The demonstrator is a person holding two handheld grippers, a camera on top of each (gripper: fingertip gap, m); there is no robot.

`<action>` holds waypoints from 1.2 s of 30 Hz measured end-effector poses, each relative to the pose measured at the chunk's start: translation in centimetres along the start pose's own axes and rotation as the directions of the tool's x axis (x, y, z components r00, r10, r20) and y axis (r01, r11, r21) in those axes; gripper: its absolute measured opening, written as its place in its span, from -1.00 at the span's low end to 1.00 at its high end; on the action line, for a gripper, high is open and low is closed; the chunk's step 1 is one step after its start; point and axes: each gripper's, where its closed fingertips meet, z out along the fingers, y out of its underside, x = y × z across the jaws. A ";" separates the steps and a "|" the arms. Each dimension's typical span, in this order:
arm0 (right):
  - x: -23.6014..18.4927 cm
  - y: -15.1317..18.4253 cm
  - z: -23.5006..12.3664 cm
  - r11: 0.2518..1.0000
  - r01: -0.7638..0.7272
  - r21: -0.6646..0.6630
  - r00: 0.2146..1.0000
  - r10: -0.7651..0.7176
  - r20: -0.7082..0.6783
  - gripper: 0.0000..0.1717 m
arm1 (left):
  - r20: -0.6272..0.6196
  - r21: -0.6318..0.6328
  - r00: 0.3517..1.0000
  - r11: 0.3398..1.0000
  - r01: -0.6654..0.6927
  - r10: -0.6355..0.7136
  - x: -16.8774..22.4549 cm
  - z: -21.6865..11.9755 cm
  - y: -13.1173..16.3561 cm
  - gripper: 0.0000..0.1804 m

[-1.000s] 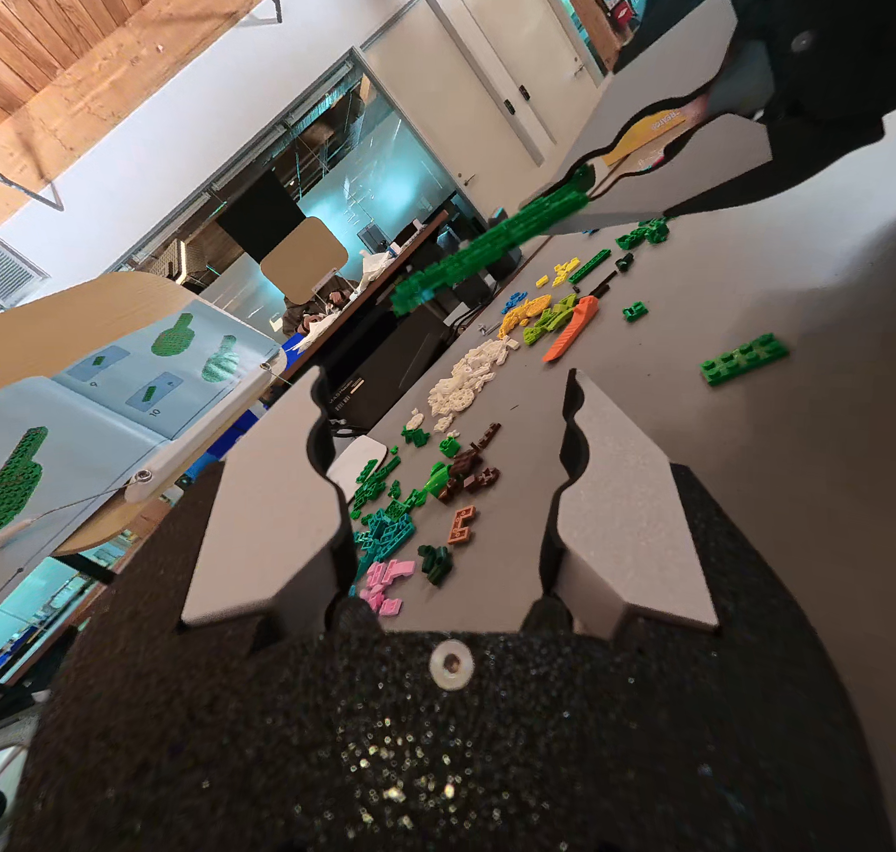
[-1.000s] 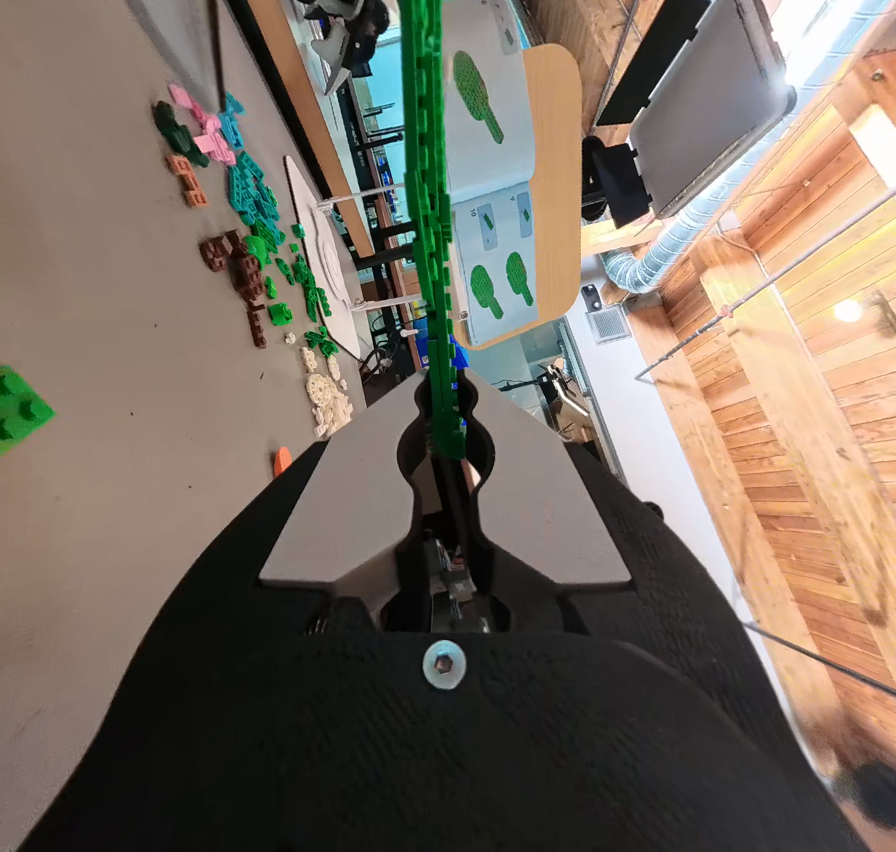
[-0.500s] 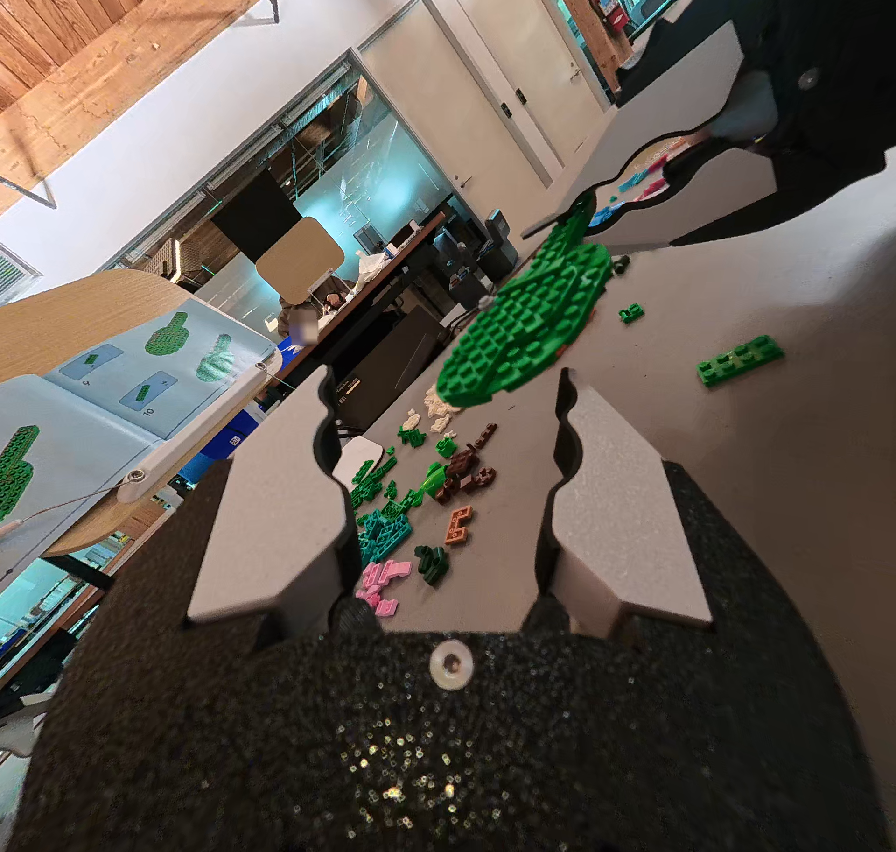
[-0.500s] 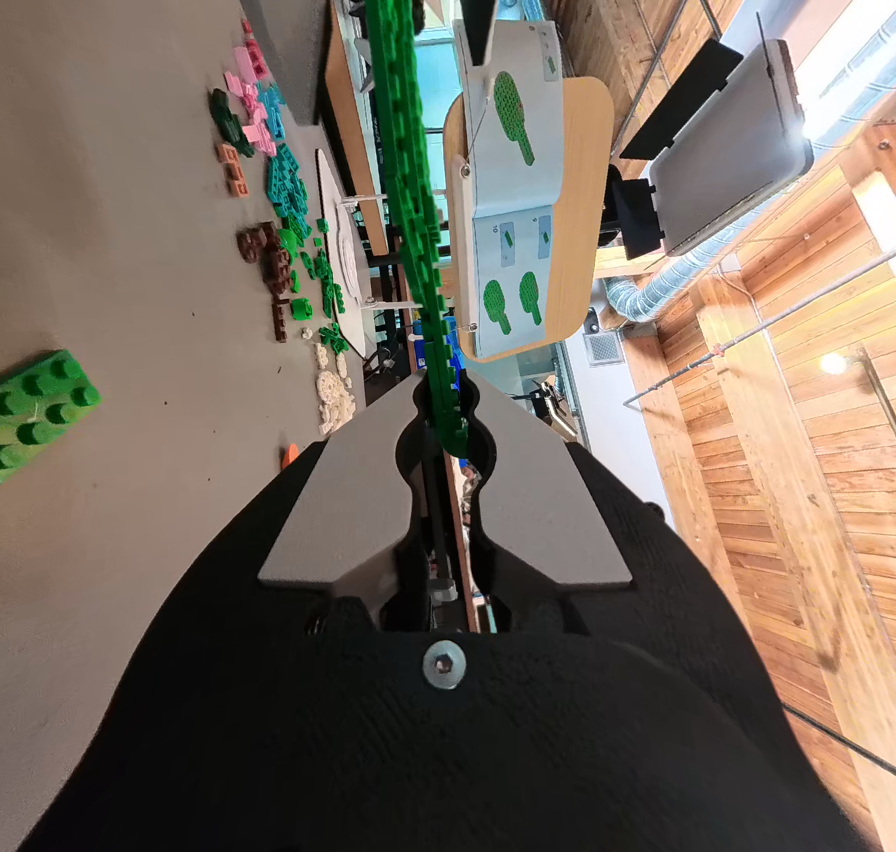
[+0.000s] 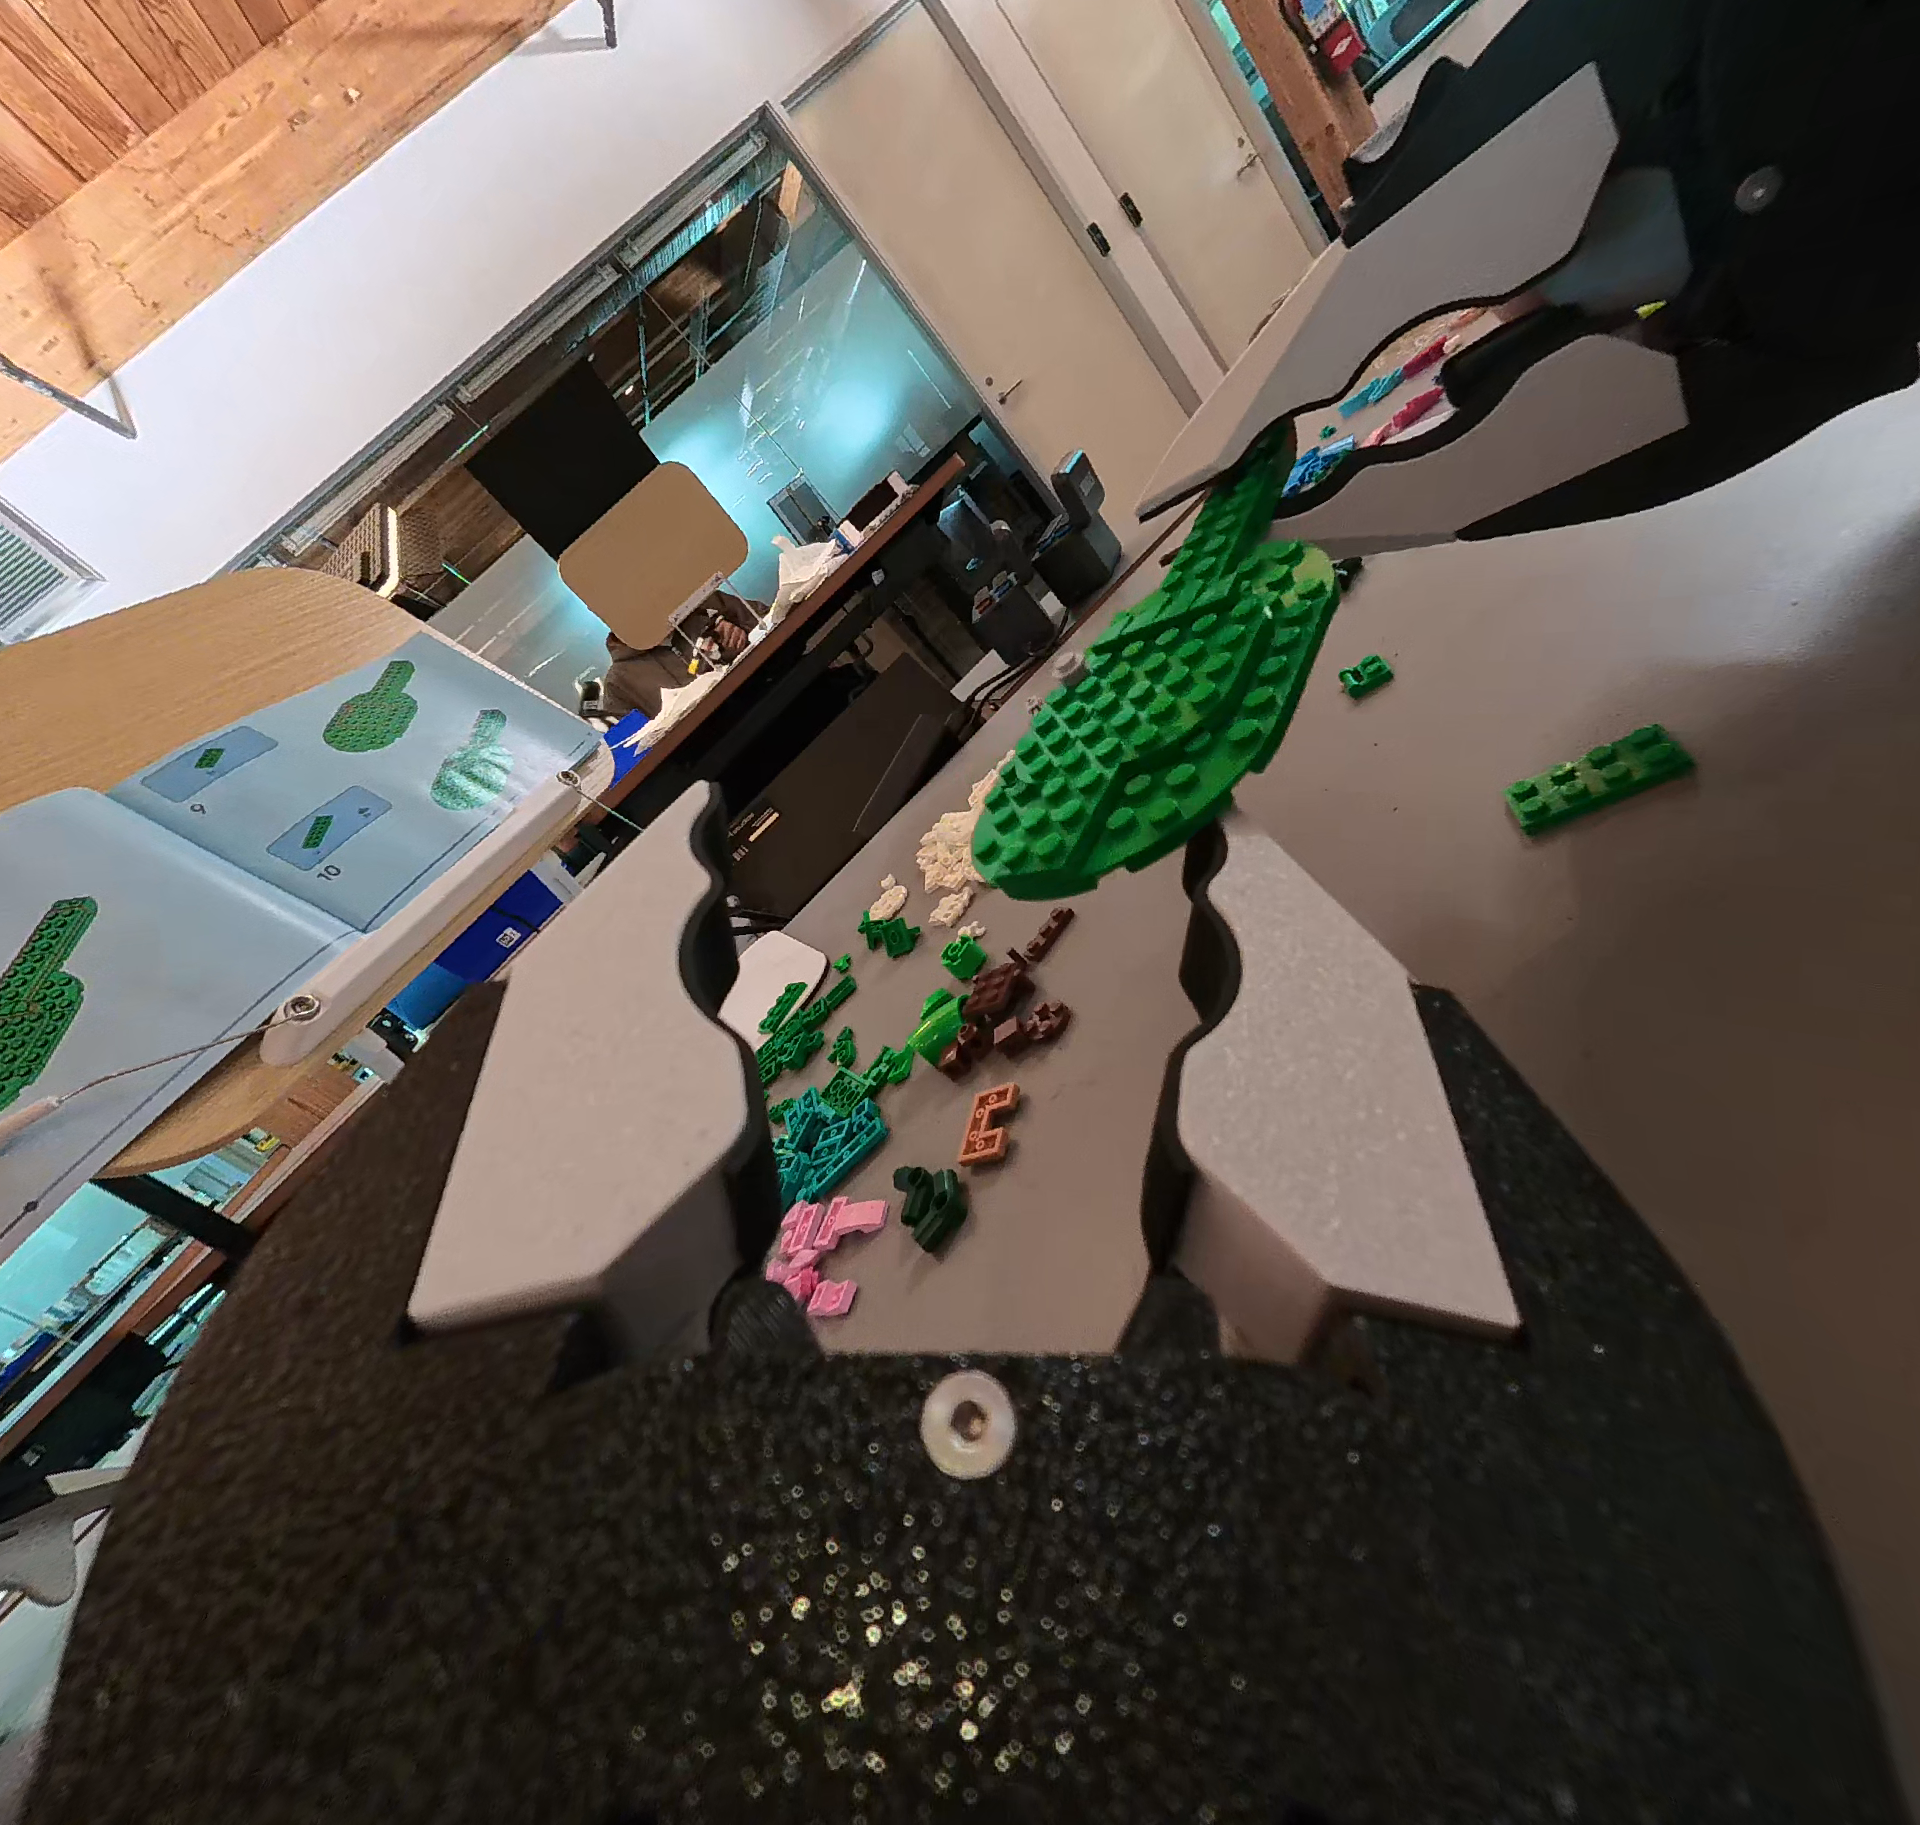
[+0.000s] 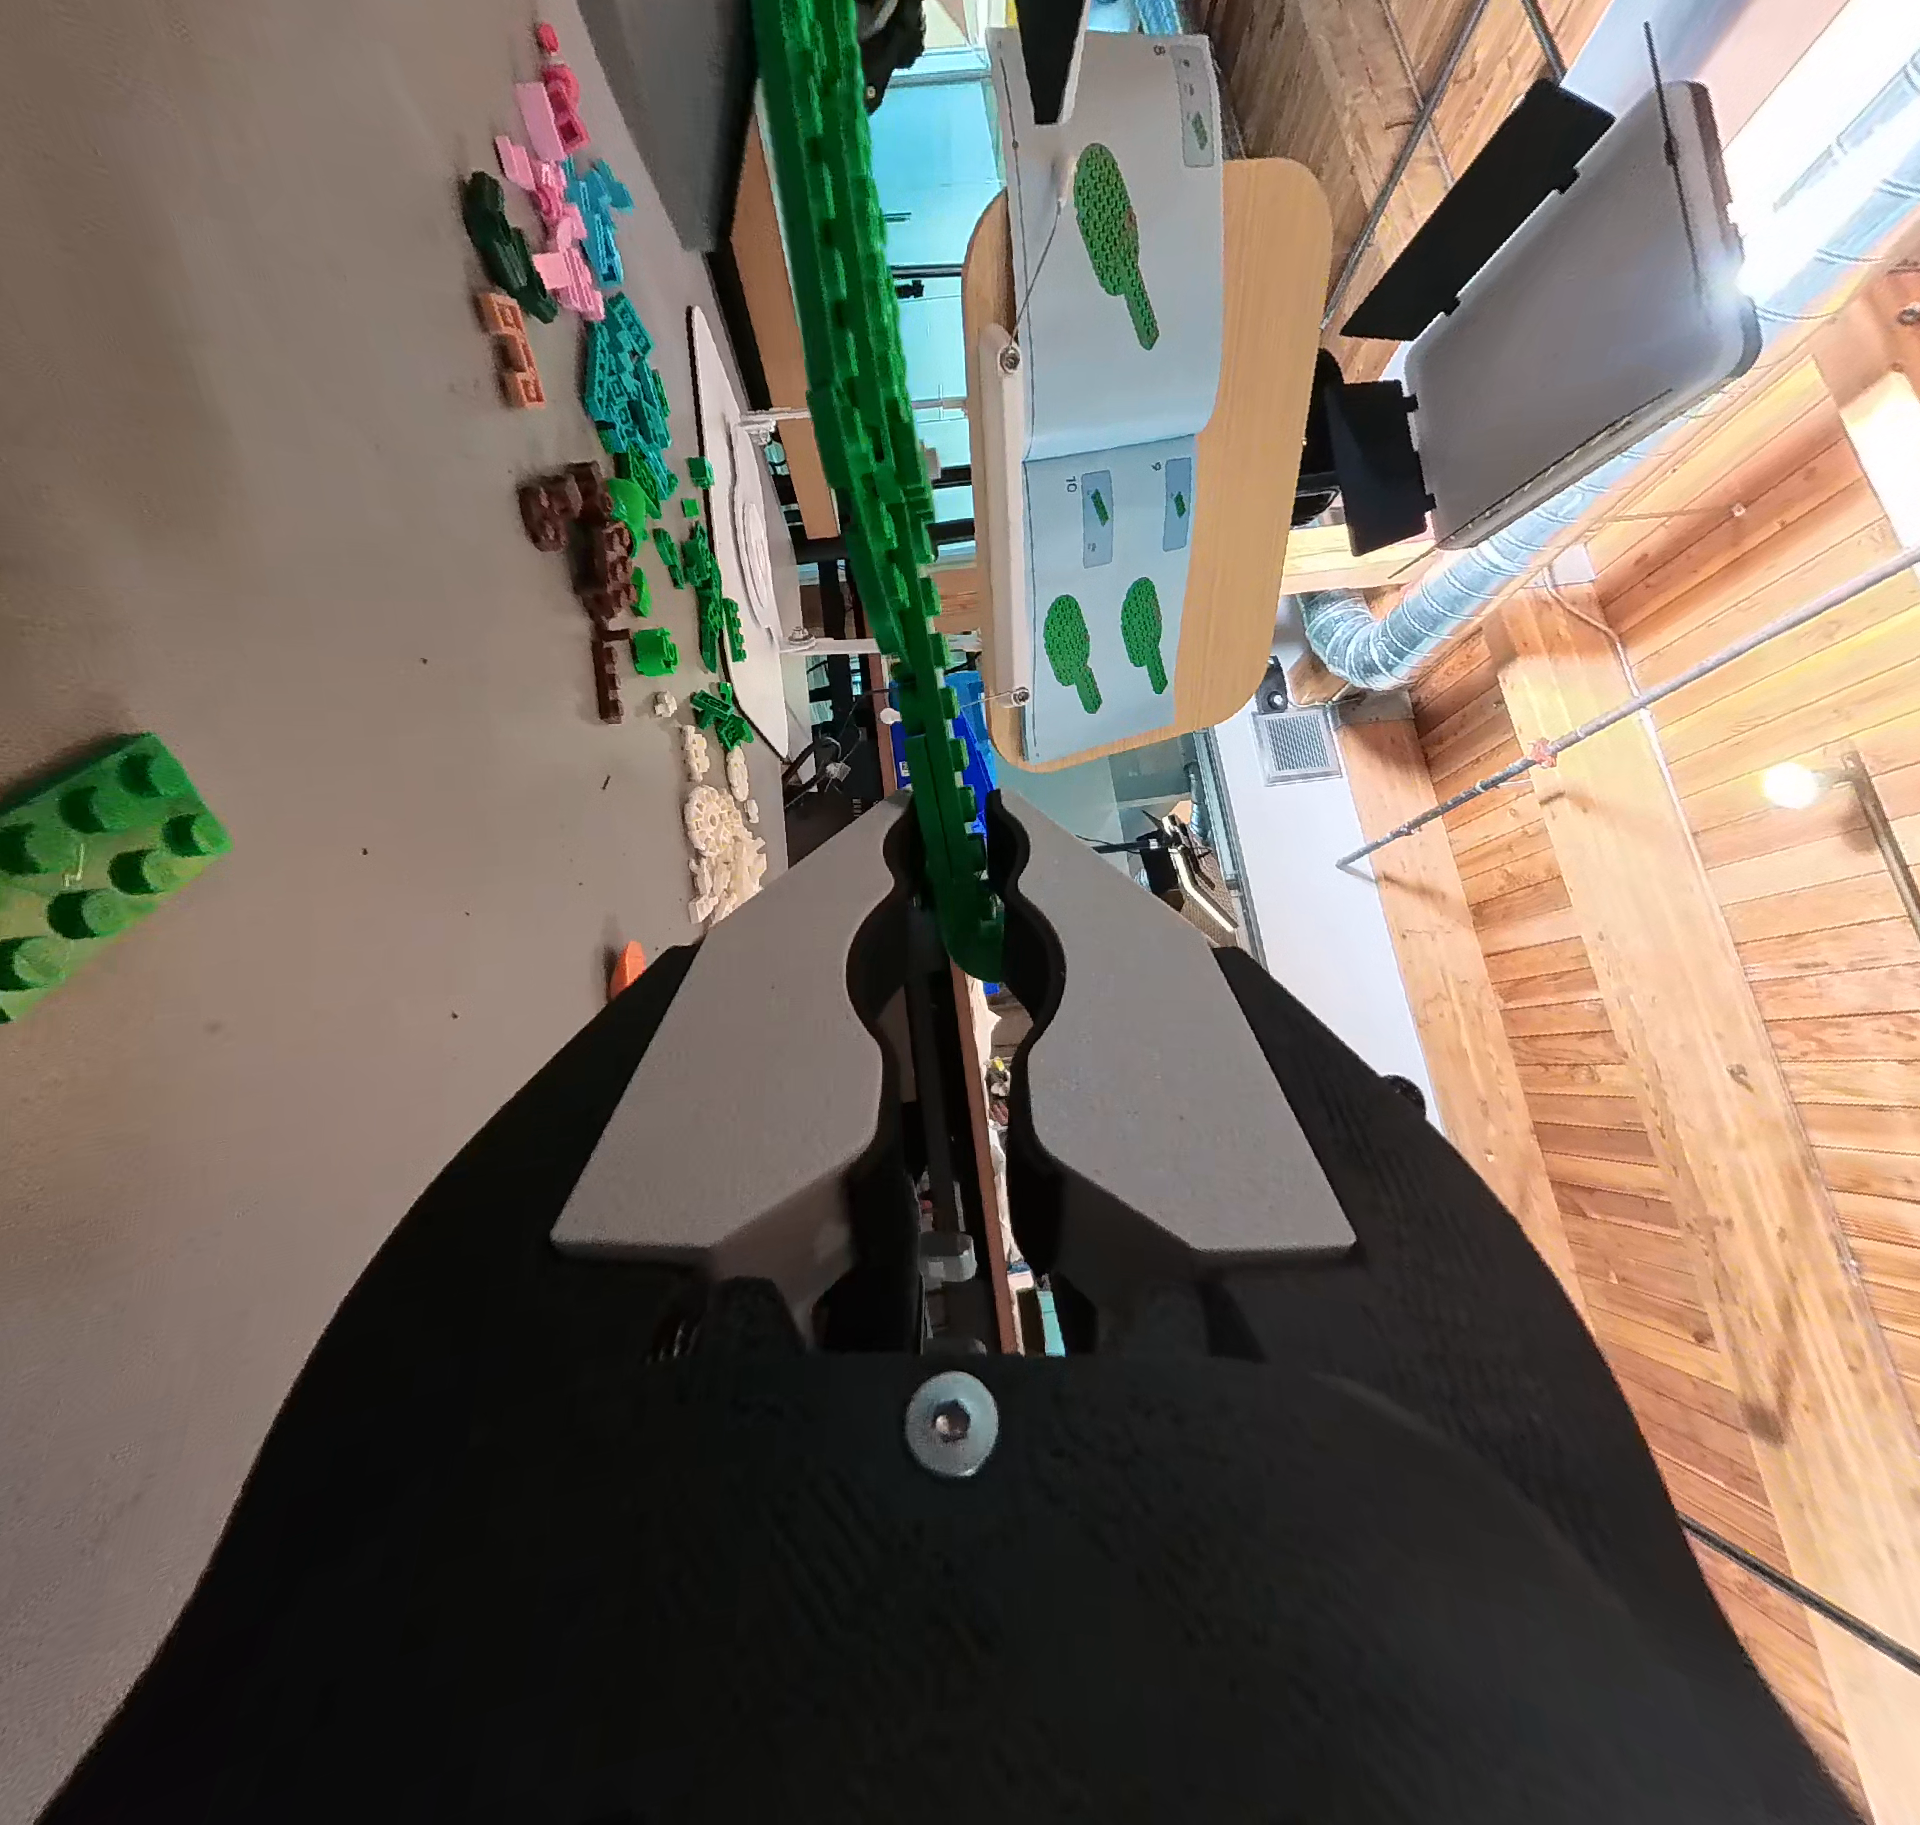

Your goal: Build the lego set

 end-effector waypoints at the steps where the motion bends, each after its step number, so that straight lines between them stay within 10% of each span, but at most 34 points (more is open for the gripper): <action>1: 0.0 0.0 0.0 1.000 0.001 0.000 1.000 -0.001 0.001 -0.90 | 0.000 0.000 1.000 1.000 0.000 0.000 0.0 0.0 0.0 -0.06; 36: -0.1 0.0 0.0 1.000 0.004 -0.002 1.000 -0.004 0.001 -0.89 | -0.014 -0.006 1.000 1.000 0.014 -0.014 0.1 0.0 0.1 -0.06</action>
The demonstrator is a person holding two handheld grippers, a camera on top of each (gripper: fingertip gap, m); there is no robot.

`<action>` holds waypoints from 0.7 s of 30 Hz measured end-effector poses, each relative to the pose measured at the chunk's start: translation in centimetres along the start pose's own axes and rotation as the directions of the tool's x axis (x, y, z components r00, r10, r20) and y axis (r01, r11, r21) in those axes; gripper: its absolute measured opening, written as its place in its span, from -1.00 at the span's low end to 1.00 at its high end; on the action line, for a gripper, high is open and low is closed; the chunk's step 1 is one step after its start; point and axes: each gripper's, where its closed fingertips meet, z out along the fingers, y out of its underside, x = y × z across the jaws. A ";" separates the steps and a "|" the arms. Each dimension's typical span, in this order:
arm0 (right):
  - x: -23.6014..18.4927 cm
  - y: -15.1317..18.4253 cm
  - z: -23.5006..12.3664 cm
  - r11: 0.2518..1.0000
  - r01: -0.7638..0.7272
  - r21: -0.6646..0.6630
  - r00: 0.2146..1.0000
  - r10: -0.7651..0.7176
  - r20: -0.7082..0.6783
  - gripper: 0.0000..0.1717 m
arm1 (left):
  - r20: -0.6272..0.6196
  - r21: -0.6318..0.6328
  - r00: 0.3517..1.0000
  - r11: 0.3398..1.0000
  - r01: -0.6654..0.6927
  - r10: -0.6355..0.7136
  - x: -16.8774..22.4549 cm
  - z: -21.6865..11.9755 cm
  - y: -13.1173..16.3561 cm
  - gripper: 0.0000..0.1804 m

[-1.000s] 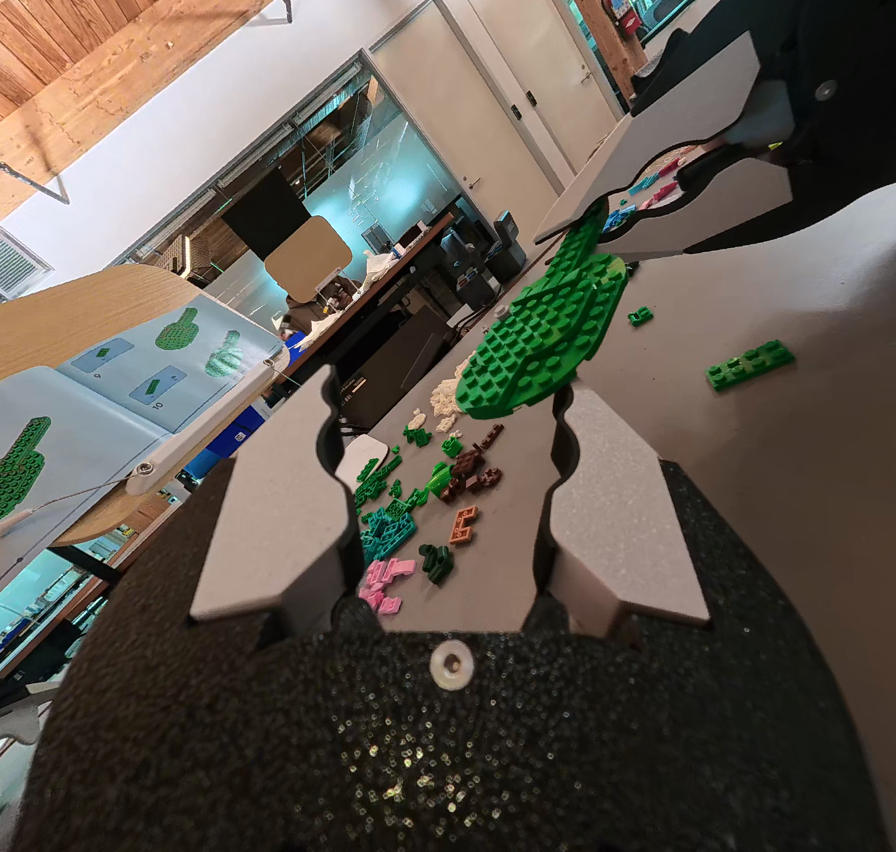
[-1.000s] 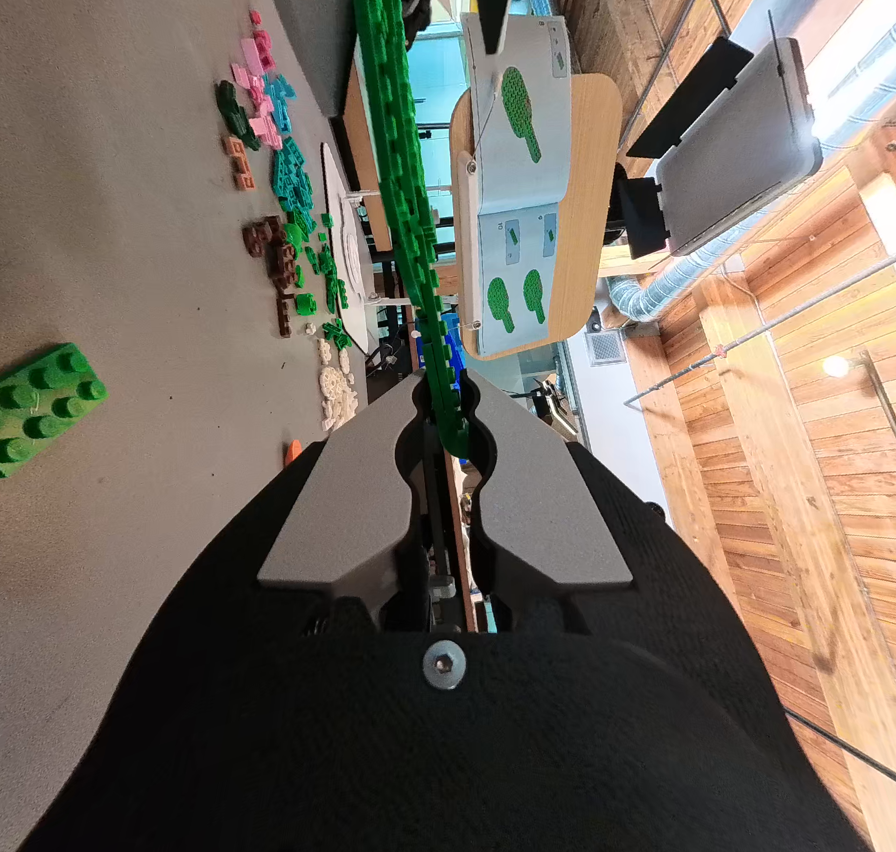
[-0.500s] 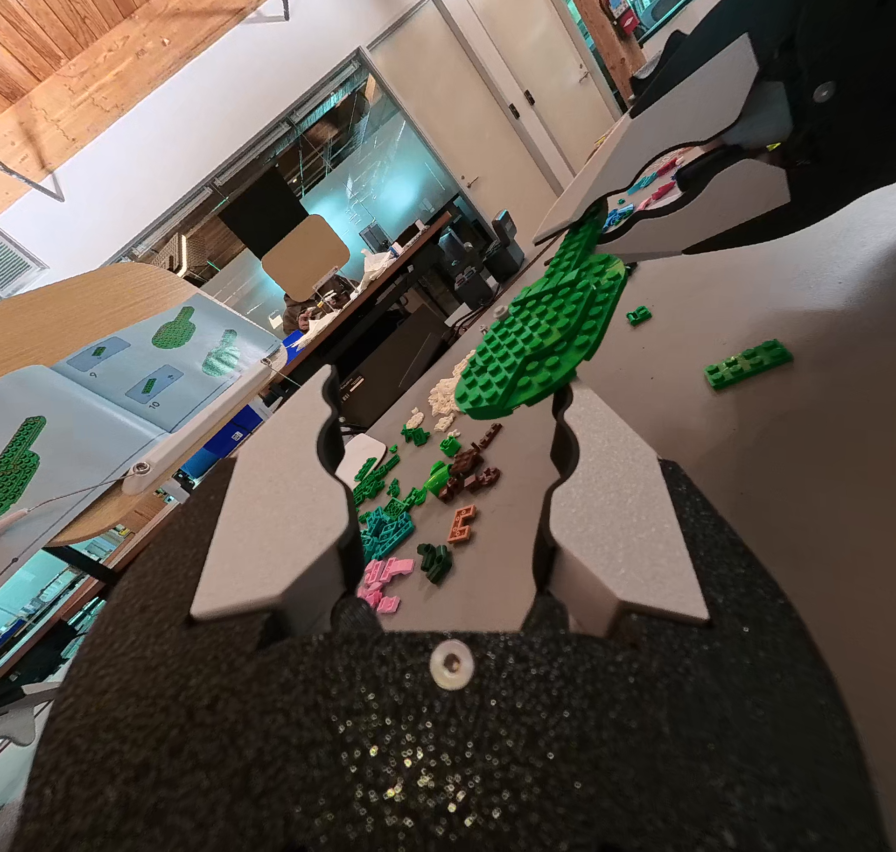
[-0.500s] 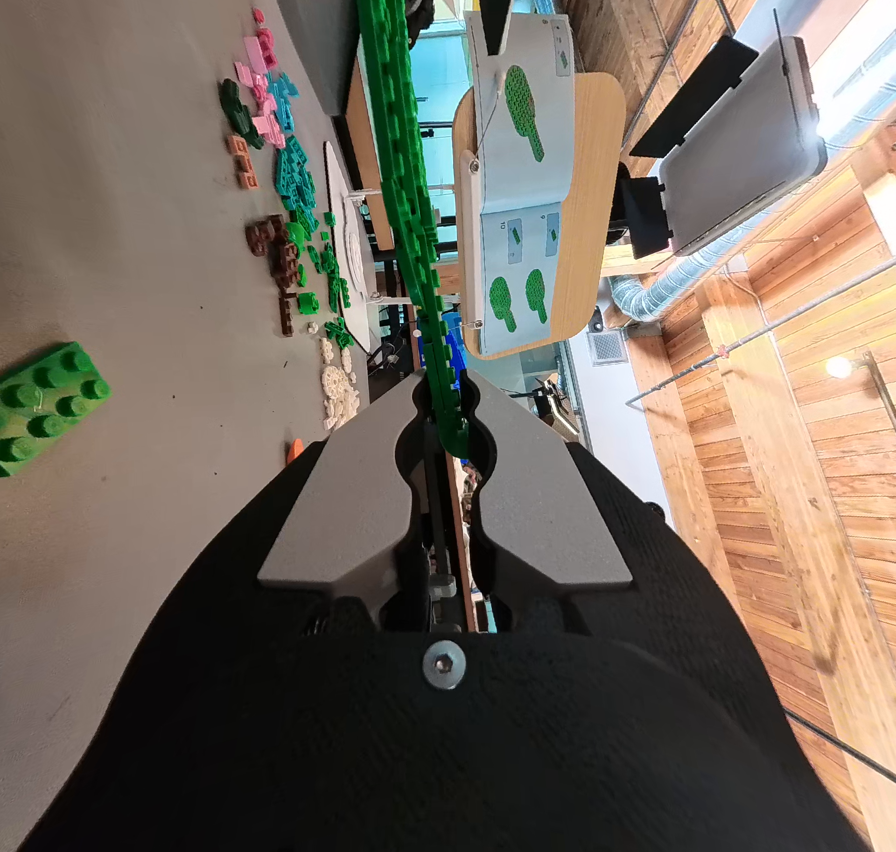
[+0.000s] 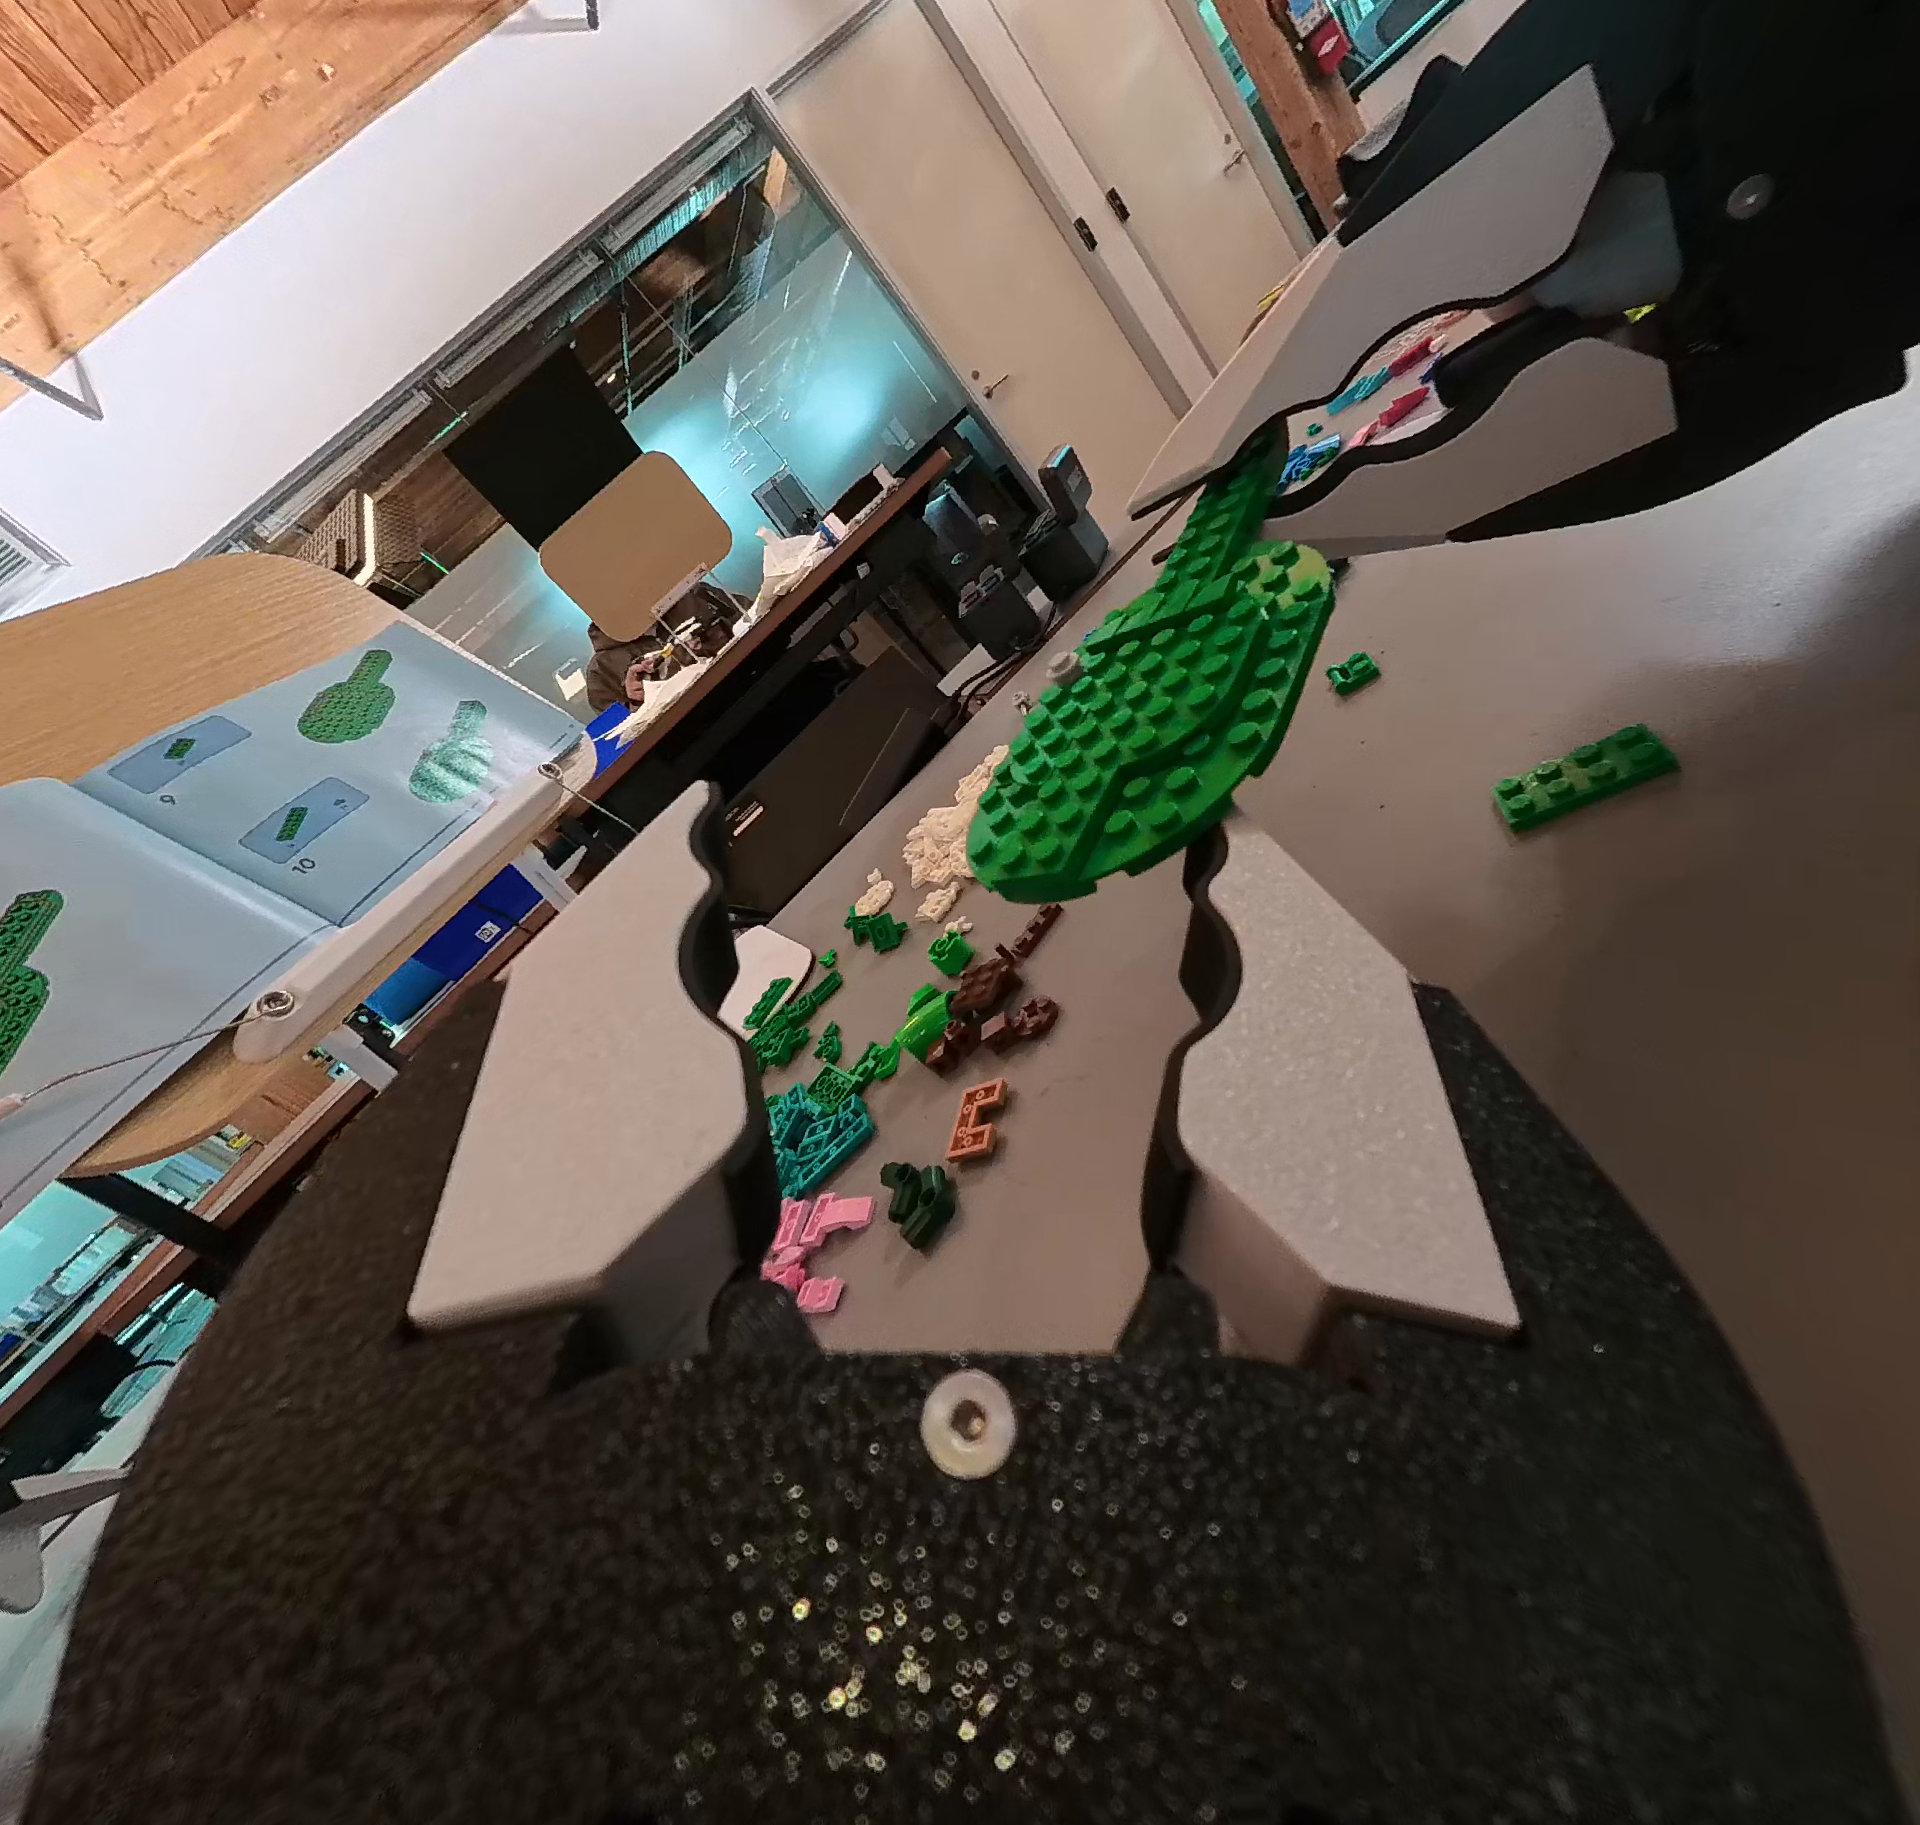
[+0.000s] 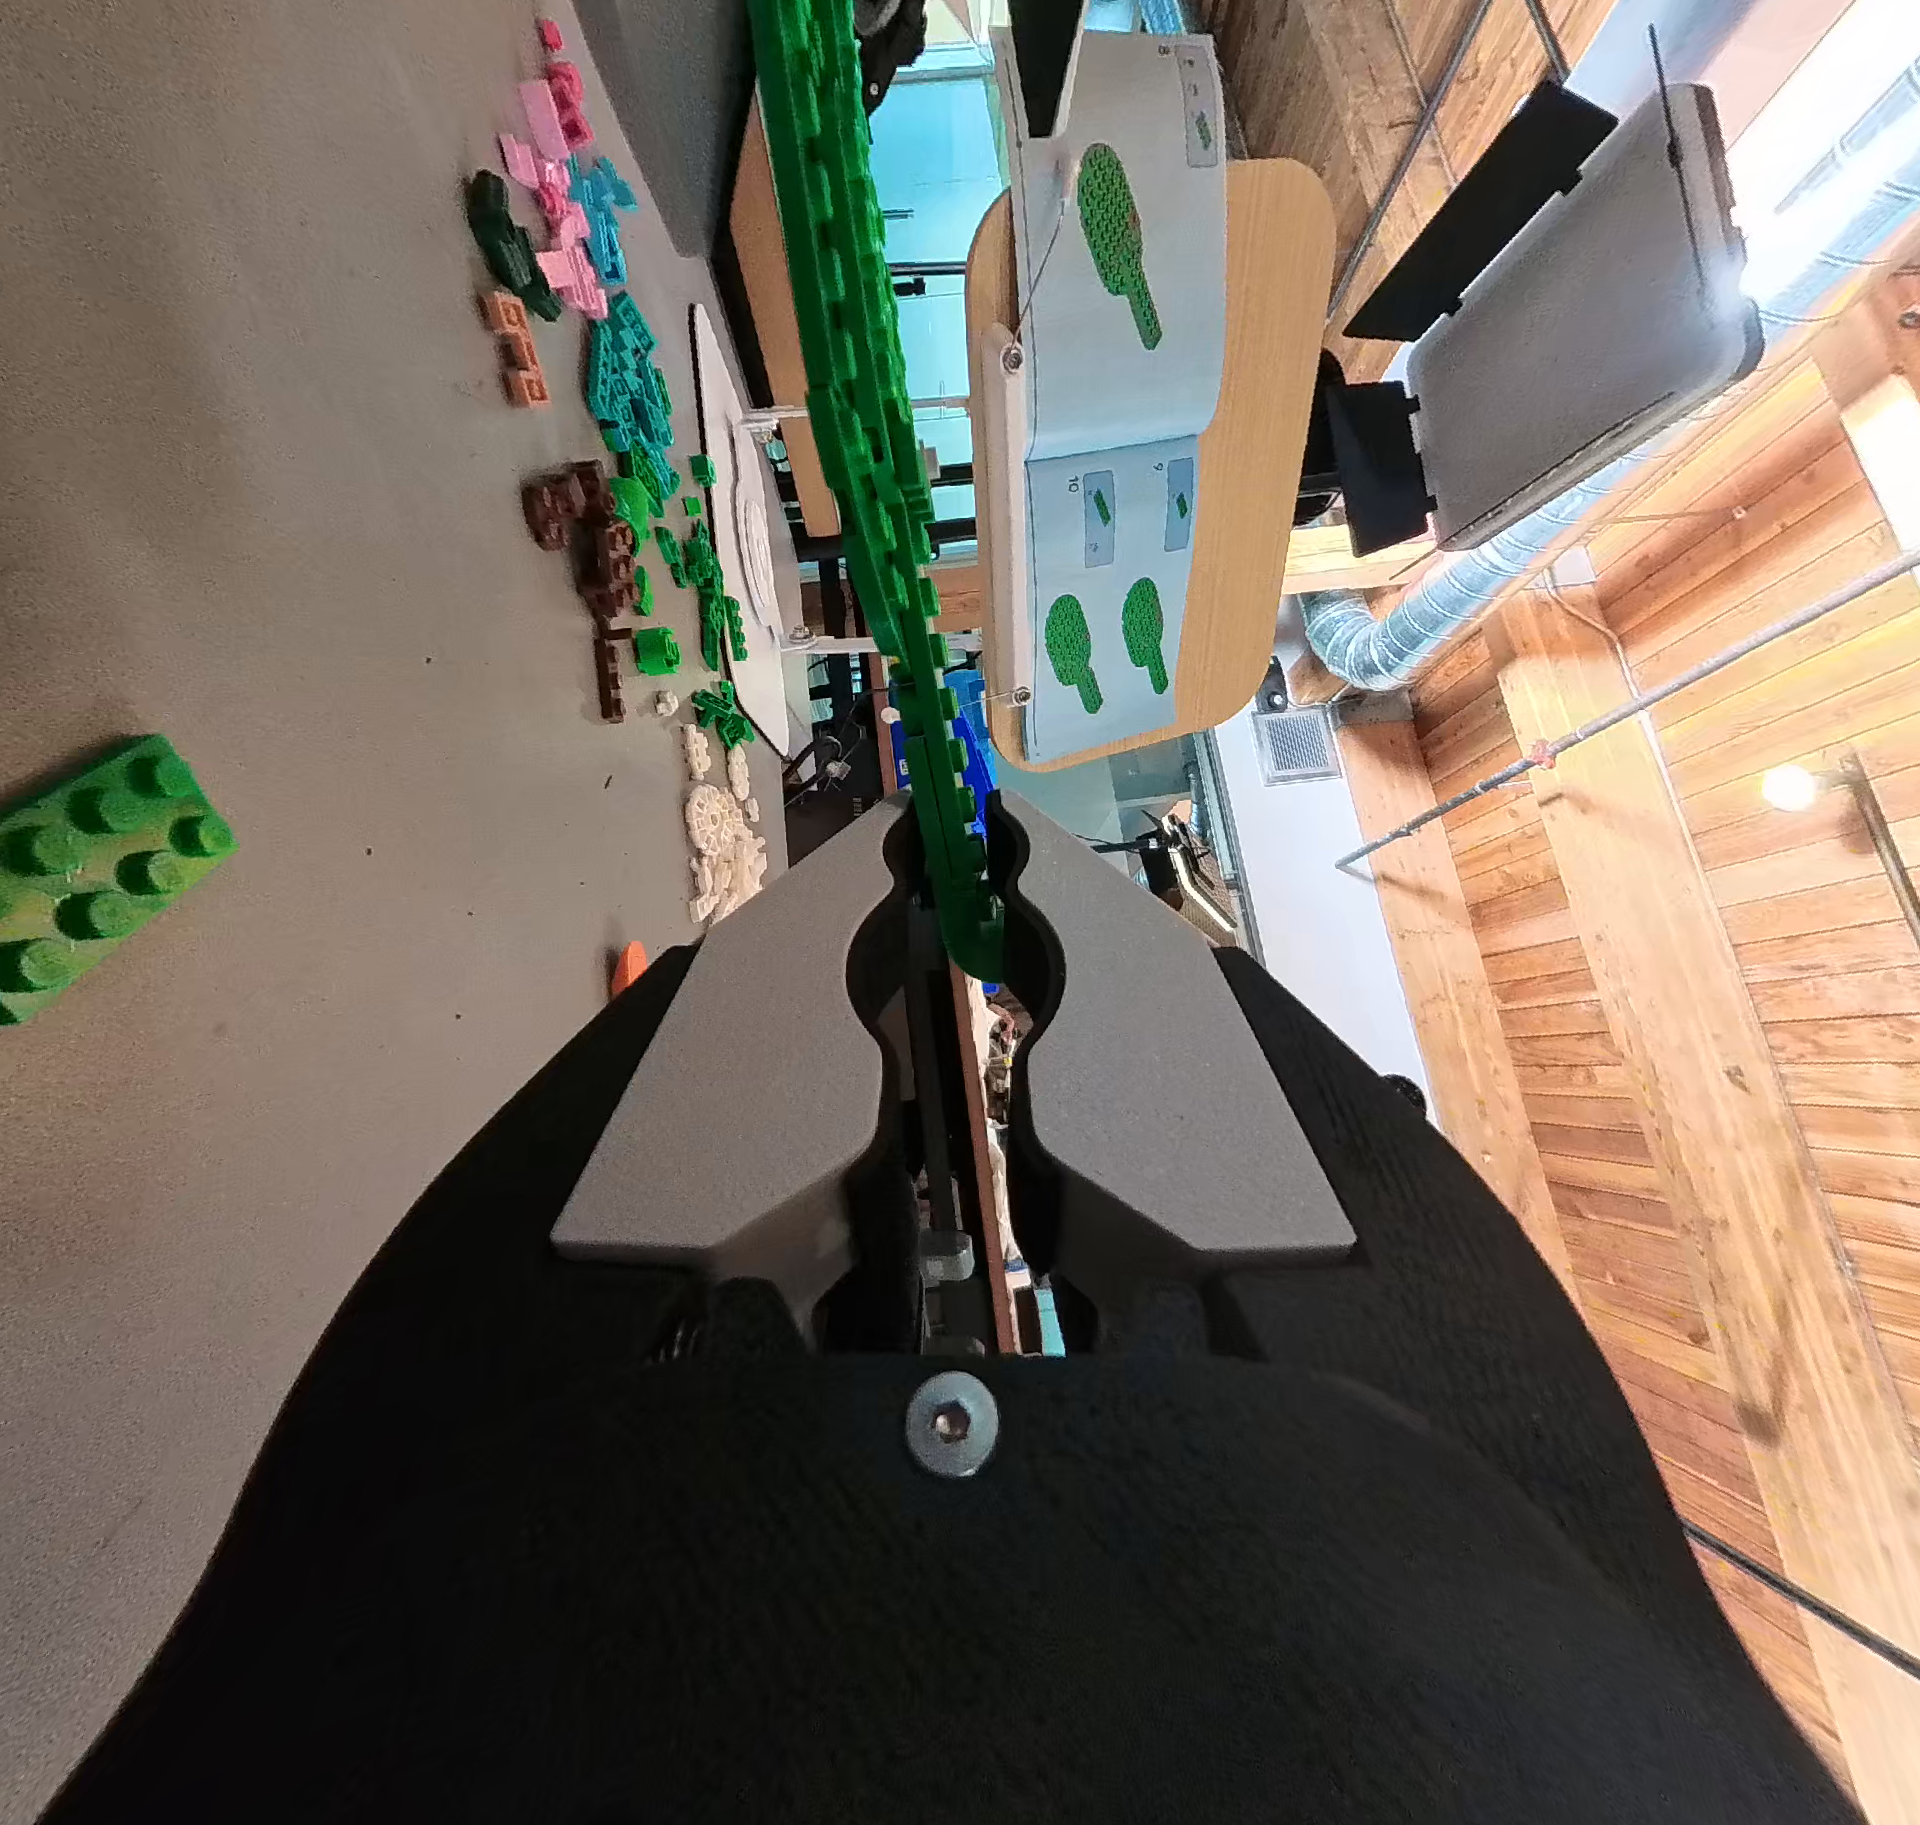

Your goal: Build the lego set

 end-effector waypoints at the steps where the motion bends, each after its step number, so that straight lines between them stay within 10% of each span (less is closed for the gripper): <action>1: 0.0 0.0 0.0 1.000 0.000 0.000 1.000 0.000 0.000 -0.89 | 0.000 0.000 1.000 1.000 -0.001 0.001 0.0 0.0 0.0 -0.05; 21: -0.1 0.0 0.0 1.000 0.005 -0.002 1.000 -0.005 0.004 -0.90 | -0.008 0.000 1.000 1.000 -0.013 0.013 0.2 0.1 0.0 -0.08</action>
